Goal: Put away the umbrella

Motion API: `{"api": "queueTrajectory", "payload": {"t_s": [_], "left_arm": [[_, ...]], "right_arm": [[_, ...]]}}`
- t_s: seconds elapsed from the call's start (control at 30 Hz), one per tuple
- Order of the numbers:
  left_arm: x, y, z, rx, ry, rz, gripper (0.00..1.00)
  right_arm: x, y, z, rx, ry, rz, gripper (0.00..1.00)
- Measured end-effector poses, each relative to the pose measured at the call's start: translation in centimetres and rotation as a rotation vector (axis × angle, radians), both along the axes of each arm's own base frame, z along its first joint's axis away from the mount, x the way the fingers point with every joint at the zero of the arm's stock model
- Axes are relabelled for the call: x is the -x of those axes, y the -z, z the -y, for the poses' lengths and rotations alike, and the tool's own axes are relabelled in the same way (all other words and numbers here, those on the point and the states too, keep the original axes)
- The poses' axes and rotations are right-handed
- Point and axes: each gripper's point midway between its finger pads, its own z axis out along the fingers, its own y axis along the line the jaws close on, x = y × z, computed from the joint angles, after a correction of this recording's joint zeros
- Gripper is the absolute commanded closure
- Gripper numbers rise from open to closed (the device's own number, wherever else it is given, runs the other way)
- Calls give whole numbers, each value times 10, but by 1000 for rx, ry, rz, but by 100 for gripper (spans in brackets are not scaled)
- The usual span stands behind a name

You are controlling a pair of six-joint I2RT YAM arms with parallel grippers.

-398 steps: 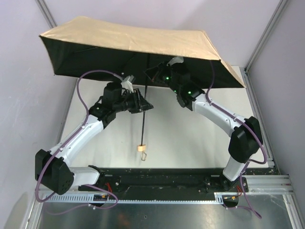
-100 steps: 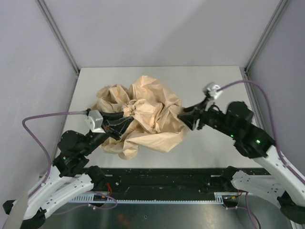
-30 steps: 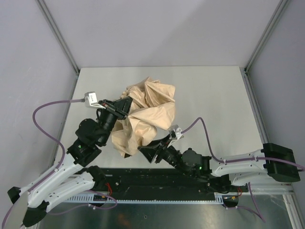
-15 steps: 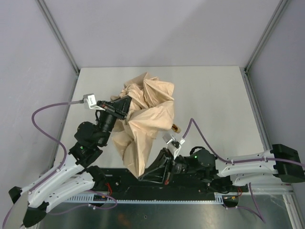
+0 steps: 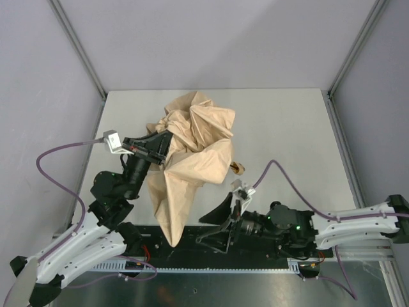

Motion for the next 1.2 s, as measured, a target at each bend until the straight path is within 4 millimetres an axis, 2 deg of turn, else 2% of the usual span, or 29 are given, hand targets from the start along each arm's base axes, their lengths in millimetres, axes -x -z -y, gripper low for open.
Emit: {"api": "queueTrajectory", "payload": {"t_s": [0.13,0.27,0.3,0.43,0.57,0.6,0.63,0.7,0.73,0.77,0.83,0.93,1.03,1.1,1.2], "left_arm": [[12,0,2,-27,45,57,100],[27,5,11,-76,119,113,100],[30,6,13,-88,136,125,100],[40,9,20,-127,191,165,100],[48,9,26,-150,233,193,100],[50,8,27,-153,245,200,100],[51,8,28,-155,253,205,100],[54,8,29,-157,268,215,100],[55,7,30,-157,273,218,100],[55,7,30,-157,273,218,100],[52,8,30,-153,262,210,100],[37,12,29,-140,210,166,100],[16,24,31,-145,145,101,100],[5,31,34,-155,120,71,100],[-5,42,39,-174,107,36,100]], "right_arm": [[-41,5,31,70,202,-24,12],[-64,-12,60,28,303,-21,8],[-65,-16,64,15,304,-20,8],[-92,-33,78,-48,361,-36,8],[-111,-33,80,-52,388,-76,12],[-113,-32,80,-53,388,-84,18],[-115,-32,81,-54,389,-93,30],[-118,-33,81,-57,383,-102,67],[-118,-33,79,-61,372,-108,81],[-115,-35,76,-70,350,-112,90],[-105,-43,69,-98,279,-111,98],[-77,-50,50,-125,135,-92,100],[-31,-47,27,-126,-36,-55,98],[-7,-43,11,-112,-118,-33,95],[8,-47,-5,-127,-159,-10,91]]}}
